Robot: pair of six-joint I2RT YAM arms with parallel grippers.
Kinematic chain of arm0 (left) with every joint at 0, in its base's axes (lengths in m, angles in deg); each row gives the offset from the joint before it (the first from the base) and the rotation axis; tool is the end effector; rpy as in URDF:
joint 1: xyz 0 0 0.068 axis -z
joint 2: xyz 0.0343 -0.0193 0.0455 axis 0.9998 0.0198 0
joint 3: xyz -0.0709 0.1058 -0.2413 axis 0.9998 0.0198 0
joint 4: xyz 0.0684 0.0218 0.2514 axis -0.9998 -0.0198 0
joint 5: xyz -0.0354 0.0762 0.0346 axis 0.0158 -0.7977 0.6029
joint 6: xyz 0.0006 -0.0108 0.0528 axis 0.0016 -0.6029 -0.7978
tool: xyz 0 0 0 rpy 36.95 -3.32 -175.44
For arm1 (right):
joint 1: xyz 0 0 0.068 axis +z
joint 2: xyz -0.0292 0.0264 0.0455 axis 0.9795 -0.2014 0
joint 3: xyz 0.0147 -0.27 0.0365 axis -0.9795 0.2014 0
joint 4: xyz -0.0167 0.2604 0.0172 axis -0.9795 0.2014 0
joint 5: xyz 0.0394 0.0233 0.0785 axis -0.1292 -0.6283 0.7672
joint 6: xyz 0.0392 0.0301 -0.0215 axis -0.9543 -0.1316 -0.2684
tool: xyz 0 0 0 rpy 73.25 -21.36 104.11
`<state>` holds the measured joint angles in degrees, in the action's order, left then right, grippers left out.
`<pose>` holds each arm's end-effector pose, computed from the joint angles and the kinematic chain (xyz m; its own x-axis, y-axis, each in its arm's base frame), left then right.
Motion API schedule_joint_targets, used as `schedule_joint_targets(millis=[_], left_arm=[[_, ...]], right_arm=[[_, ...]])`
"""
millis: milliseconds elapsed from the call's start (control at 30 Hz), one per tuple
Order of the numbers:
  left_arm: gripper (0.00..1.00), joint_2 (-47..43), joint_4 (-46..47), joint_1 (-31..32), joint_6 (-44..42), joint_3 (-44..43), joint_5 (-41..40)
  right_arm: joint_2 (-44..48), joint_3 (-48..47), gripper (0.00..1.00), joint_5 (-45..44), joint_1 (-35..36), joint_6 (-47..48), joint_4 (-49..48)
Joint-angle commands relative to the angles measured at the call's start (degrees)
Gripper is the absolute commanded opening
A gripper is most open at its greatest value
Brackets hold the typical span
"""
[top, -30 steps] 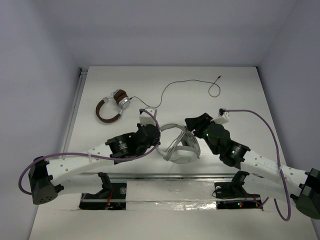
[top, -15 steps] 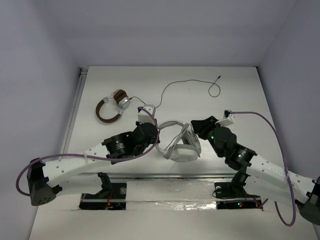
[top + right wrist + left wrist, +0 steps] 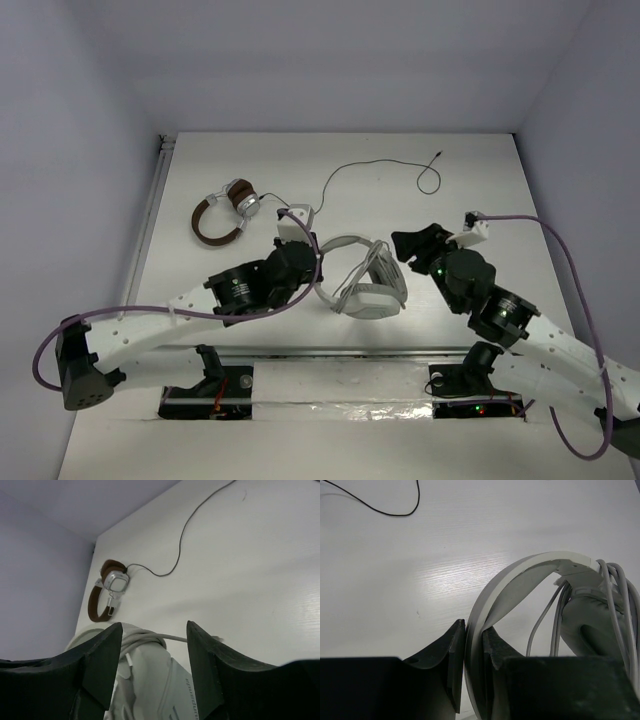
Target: Wrap the headphones
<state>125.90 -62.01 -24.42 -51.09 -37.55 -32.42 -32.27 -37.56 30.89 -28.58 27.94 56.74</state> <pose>0.1183 -0.2022 0.3285 -0.4448 -0.1618 -0.8809 0.3515 0.8731 -0.3378 0.1242 0.1159 0.3037 -0.2883 0.5951 -0.7501 -0.0916 0.7627 0.6403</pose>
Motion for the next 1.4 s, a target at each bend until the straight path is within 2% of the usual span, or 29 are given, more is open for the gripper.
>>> schedule_joint_targets(millis=[0,167,433,600,800,1133,1300,1367], left_arm=[[0.0,0.4,8.9,0.2,1.6,-0.4,-0.5],[0.0,4.8,13.9,0.2,-0.5,-0.4,-2.0],[0.0,14.8,28.3,-0.9,-5.2,-3.5,-1.1],[0.0,21.9,38.6,-4.0,-7.1,-3.0,0.6],[0.0,29.3,48.7,-8.6,-8.5,-1.1,2.3],[0.02,36.8,52.9,-12.0,-9.0,0.2,4.5],[0.15,37.7,52.9,-12.5,-7.9,1.8,3.5],[0.18,37.6,52.8,-12.5,-7.5,2.4,3.3]], right_arm=[[2.6,-4.3,0.61,-4.1,-0.3,2.5,3.5],[3.2,-5.8,0.64,-5.9,-0.3,3.2,5.1],[6.4,-9.2,0.67,-11.8,-0.3,5.9,12.4],[10.6,-10.5,0.68,-13.8,-0.3,7.0,15.2],[10.2,-9.7,0.7,-13.2,-0.3,8.4,14.8],[6.3,-7.1,0.71,-11.5,-0.3,8.0,10.8],[5.0,-6.5,0.71,-11.1,-0.3,8.0,9.1],[4.7,-6.6,0.71,-11.2,-0.3,8.2,9.0]])
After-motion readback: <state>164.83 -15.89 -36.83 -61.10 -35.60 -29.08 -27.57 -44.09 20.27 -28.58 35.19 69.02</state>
